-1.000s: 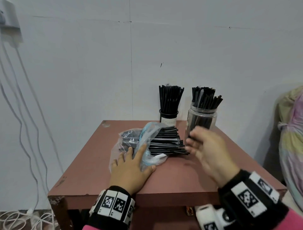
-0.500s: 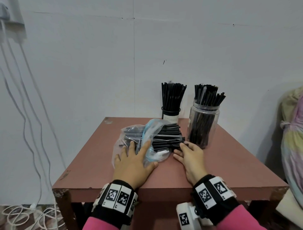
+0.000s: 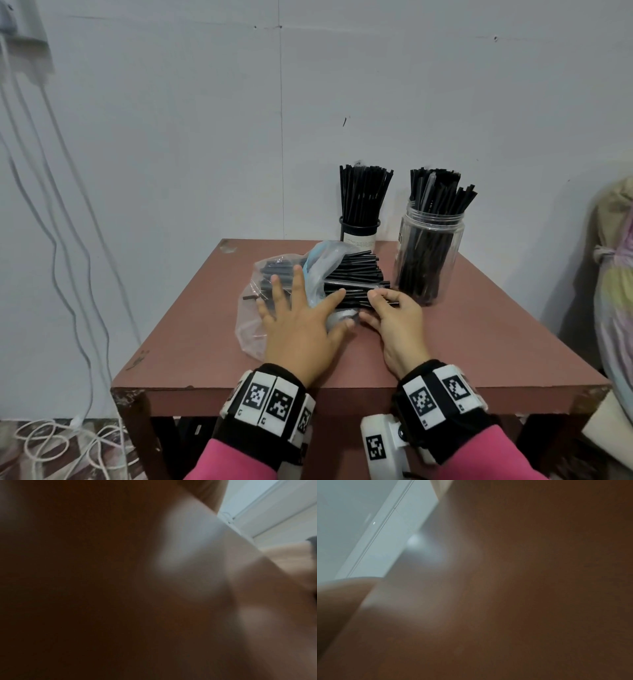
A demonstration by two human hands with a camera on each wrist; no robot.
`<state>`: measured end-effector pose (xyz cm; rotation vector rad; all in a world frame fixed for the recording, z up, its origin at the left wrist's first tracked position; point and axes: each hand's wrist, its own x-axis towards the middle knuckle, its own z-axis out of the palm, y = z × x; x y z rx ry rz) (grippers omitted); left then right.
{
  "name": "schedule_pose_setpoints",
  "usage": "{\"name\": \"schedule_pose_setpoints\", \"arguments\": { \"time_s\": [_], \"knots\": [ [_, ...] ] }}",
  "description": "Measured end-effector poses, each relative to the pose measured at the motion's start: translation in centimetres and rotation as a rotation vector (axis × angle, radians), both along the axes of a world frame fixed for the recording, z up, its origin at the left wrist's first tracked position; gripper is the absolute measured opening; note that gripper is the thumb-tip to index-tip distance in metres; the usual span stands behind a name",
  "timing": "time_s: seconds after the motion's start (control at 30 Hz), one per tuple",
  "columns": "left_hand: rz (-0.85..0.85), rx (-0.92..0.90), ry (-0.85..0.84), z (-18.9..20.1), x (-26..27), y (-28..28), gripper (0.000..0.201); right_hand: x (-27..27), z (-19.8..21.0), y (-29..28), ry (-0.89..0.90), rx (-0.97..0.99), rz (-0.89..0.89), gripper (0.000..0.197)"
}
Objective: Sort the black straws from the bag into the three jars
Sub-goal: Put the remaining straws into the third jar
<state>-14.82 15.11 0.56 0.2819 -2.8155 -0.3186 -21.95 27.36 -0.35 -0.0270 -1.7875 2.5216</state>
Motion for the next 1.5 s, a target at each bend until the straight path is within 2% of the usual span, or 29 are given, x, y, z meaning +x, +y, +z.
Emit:
{"name": "schedule_pose_setpoints", "arguments": {
  "time_s": [0.1,0.2,0.3,0.37,0.5,0.67,0.8,0.87,1.07,1.23,1.33,1.5],
  "knots": [
    [0.079,0.102,-0.053,-0.7,-0.5,-0.1,0.055,0.1,-0.1,0.2,0.028,-0.034,-0.060,0.008],
    [0.095,0.119,-0.062,-1.2,-0.8,-0.3,0.054,0.0,0.0,0.5,0.033,-0.202,-0.090,0.017],
    [0.091,0.107,-0.056,-1.2,-0.8,-0.2,0.053,0.3,0.2,0.9,0.053,-0.316,0.042,0.016],
    [0.092,0.094,-0.053,-1.2,-0.8,-0.1,0.054,0.6,0.4,0.9,0.080,-0.263,0.144,0.013],
    [0.080,0.085,-0.062,-1.3,-0.7,-0.1,0.052,0.7,0.2,0.7,0.115,-0.188,0.204,0.026],
    [0.067,0.067,-0.050,-1.3,-0.6,0.0,0.053,0.6,0.1,0.4,0.113,-0.146,0.107,0.010],
    [0.079,0.063,-0.068,-1.4,-0.5,0.1,0.061,0.4,0.2,0.6,0.062,-0.247,-0.021,0.011],
    [0.068,0.057,-0.080,-1.3,-0.5,0.1,0.060,0.4,0.3,0.6,0.044,-0.253,-0.023,0.011],
    [0.041,0.055,-0.079,-1.1,-0.2,0.1,0.053,0.4,-0.3,0.2,0.116,-0.058,0.047,0.009],
    [0.051,0.052,-0.093,-1.1,-0.2,0.2,0.058,0.5,0.1,0.3,0.125,-0.186,0.076,0.011],
    [0.035,0.054,-0.096,-1.1,-0.2,0.1,0.056,0.8,0.2,0.3,0.127,-0.180,0.134,0.013],
    [0.055,0.050,-0.095,-1.1,-0.2,0.2,0.061,0.8,0.1,0.2,0.152,-0.195,0.048,0.009]
  ]
}}
